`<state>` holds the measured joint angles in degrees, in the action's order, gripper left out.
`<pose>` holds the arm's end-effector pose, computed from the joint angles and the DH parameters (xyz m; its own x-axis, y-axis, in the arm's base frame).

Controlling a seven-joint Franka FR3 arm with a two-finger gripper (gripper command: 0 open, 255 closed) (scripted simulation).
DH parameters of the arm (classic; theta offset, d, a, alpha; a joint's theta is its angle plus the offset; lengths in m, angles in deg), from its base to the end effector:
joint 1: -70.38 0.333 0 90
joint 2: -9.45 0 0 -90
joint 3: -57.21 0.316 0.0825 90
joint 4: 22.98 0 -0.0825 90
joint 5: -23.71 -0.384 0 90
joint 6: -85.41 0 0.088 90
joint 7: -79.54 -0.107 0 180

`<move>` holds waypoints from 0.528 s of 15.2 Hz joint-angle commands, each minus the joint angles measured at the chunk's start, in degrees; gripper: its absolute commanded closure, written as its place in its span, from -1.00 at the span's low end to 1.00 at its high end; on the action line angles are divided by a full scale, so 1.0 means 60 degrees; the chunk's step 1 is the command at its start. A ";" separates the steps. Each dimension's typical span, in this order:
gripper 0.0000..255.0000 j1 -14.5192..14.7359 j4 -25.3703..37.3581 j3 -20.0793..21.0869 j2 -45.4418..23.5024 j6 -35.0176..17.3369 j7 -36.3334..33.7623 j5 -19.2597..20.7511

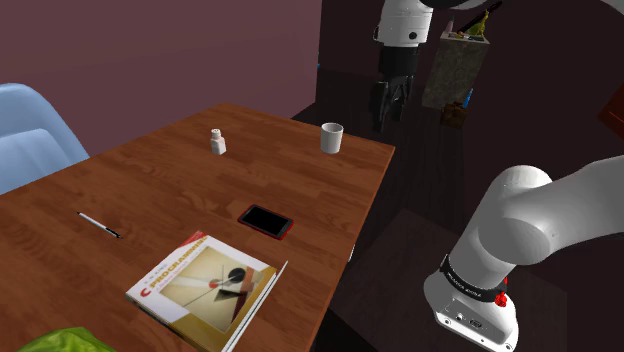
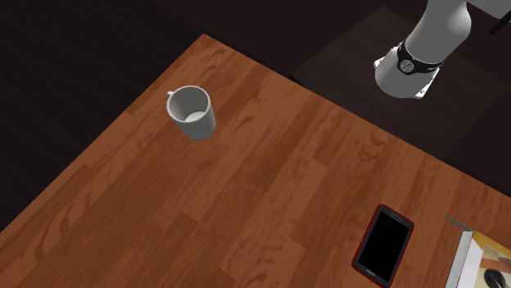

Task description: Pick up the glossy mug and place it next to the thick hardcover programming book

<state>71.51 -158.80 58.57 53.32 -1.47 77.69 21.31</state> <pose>0.3048 0.0199 0.5730 0.9960 0.0052 -0.0893 0.0032 -0.9997 -0.0225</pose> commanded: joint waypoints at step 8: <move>-1.00 -0.0307 0.0324 -0.0557 -0.1981 -0.1719 0.0731 0.0592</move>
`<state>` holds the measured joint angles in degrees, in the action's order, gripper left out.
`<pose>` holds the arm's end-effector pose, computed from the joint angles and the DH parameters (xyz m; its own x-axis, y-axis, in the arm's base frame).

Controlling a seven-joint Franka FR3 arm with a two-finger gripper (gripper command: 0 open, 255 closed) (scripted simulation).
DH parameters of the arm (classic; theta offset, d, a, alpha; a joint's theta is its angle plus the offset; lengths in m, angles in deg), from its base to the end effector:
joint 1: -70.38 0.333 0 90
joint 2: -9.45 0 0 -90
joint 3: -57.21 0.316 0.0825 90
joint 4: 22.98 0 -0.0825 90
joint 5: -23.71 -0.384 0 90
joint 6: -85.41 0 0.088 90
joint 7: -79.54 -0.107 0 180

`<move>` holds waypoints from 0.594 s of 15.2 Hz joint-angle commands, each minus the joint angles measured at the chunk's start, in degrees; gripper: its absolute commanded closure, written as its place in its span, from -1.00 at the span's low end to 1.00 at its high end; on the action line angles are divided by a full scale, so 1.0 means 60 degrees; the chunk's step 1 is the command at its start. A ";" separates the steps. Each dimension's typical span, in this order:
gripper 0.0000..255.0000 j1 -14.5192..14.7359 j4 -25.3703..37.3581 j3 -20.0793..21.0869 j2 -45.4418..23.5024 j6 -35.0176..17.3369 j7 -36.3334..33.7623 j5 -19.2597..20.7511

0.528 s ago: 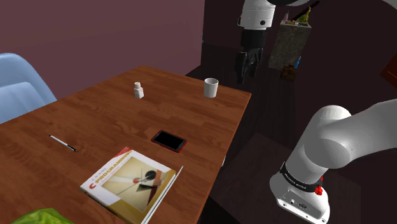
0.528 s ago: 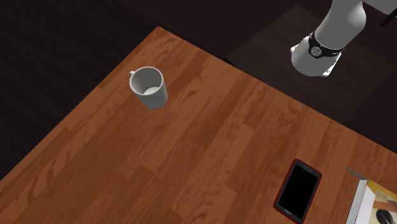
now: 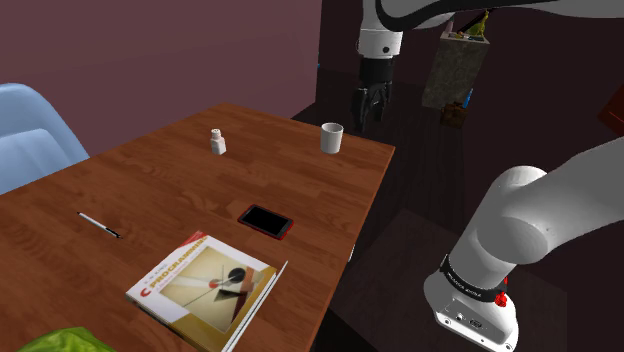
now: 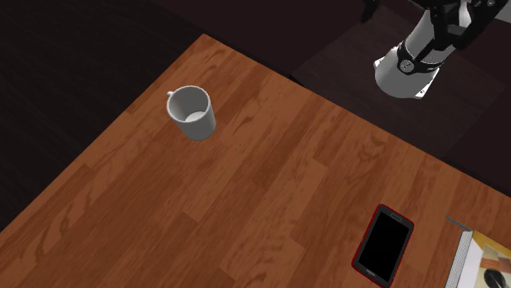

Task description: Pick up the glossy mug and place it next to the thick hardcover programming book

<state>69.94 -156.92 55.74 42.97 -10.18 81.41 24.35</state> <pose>0.3653 -0.0146 0.5396 0.9964 0.0060 -0.0842 0.0055 -1.0000 -0.0059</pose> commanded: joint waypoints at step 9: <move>-1.00 -0.0364 0.1322 -0.0706 -0.3174 -0.2007 0.0932 0.0489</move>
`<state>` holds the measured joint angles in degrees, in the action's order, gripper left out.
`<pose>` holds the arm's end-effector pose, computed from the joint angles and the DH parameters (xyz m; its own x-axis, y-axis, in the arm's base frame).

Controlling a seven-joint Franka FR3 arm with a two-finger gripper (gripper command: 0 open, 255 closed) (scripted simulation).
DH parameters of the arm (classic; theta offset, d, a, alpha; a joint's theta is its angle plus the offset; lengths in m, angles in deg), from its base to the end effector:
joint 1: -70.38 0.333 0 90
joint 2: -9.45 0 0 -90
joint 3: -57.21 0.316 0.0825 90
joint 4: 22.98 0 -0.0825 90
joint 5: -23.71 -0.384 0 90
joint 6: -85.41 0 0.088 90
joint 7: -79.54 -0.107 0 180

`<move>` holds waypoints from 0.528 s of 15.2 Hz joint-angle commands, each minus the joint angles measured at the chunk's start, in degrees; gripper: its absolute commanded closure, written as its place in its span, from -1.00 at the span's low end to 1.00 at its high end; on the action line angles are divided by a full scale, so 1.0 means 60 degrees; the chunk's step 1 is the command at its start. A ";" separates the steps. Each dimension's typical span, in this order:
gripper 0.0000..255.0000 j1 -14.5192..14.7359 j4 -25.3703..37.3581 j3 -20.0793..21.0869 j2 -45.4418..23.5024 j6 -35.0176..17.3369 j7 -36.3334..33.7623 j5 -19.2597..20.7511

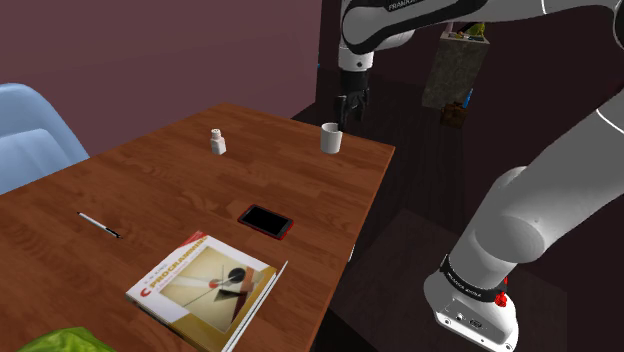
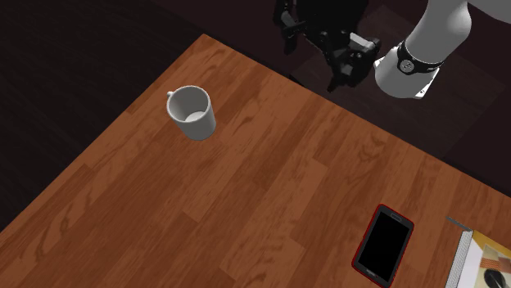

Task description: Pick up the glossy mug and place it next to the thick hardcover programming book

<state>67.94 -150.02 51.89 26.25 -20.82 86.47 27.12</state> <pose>0.4519 -0.0687 0.4904 0.9972 0.0083 -0.0741 0.0098 -0.9997 0.0202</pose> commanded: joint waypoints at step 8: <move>-1.00 -0.0305 0.2157 -0.0476 -0.3143 -0.1143 0.0799 0.0007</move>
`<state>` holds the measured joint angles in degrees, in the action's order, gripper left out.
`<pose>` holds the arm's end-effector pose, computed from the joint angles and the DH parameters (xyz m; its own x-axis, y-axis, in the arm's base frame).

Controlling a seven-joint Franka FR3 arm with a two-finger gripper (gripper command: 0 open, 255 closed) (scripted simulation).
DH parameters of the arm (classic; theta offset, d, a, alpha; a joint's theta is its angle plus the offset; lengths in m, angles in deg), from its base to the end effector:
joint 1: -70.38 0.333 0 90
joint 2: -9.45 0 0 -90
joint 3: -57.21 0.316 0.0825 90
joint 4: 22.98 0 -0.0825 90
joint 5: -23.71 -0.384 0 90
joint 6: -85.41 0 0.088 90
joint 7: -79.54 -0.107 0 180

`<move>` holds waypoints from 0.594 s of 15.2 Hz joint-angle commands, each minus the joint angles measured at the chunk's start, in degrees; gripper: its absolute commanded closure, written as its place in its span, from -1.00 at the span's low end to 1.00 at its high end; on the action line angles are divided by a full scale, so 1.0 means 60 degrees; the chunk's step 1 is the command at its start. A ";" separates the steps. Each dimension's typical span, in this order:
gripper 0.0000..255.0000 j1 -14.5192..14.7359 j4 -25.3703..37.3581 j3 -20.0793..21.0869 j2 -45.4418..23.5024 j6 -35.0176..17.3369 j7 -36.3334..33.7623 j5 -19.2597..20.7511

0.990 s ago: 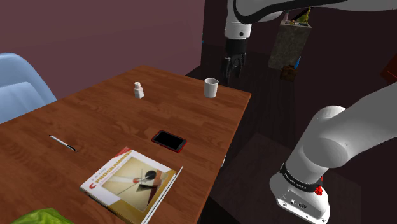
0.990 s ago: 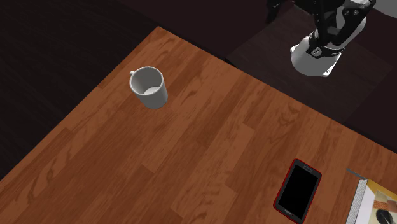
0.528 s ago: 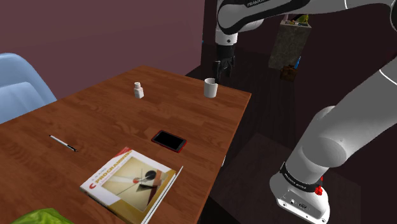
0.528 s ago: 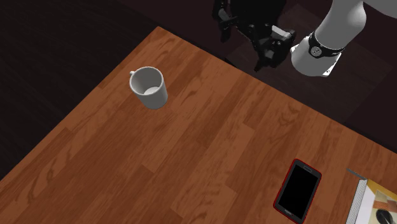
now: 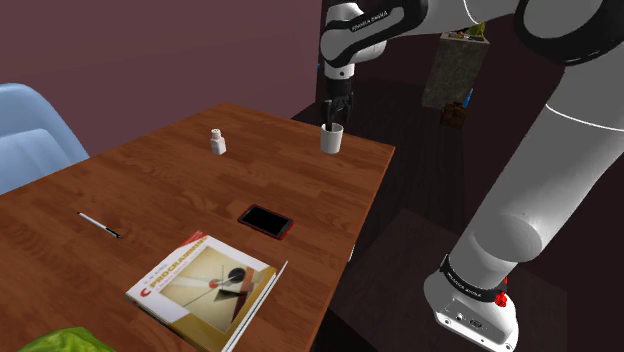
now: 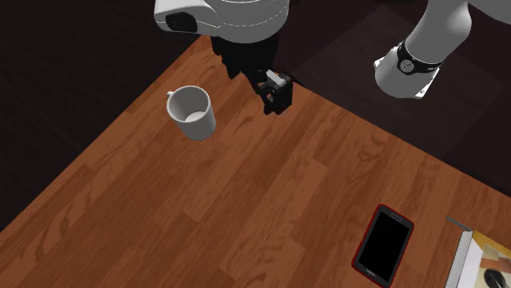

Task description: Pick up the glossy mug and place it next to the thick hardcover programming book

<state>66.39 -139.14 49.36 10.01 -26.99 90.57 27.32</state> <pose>0.5309 -0.1157 0.4466 0.9978 0.0101 -0.0661 0.0130 -0.9990 0.0436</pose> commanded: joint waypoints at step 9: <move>-1.00 -0.0441 0.2871 -0.0235 -0.3159 -0.0440 0.0739 -0.0273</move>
<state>63.95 -122.84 48.00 -7.86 -29.39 94.73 25.80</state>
